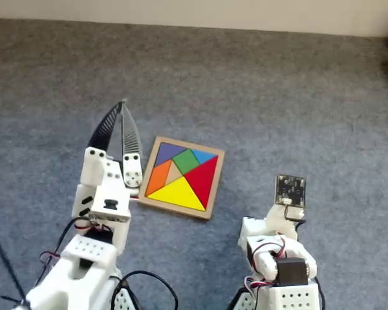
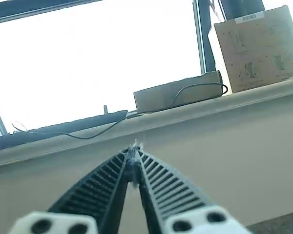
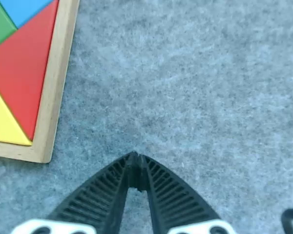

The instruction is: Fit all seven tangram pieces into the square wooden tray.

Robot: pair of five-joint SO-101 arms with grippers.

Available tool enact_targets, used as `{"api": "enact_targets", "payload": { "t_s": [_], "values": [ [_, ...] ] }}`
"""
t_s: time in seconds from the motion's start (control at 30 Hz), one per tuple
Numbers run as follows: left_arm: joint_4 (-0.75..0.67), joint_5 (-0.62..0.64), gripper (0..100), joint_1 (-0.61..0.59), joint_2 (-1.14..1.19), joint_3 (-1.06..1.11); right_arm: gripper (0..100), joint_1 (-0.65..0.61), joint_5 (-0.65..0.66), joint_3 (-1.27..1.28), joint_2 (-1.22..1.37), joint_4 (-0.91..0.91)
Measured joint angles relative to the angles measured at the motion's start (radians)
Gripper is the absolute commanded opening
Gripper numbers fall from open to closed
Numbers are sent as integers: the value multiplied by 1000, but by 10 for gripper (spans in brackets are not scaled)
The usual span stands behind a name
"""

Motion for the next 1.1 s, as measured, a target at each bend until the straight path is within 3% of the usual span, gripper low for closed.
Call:
{"api": "enact_targets", "payload": {
  "t_s": [0.2, 0.43, 0.63, 0.93, 1.1],
  "values": [
    [364, 0, 6, 0, -328, 11, 6, 0, 0, 0, 0, 0],
    [881, 100, 6, -2, -723, 12, 6, 0, 0, 0, 0, 0],
    [1195, 112, 6, 0, -930, 14, 6, 0, 0, 0, 0, 0],
    [1260, 112, 6, 2, -931, 14, 6, 0, 0, 0, 0, 0],
    [1424, 112, 6, -60, -931, 14, 6, 0, 0, 0, 0, 0]
  ]
}}
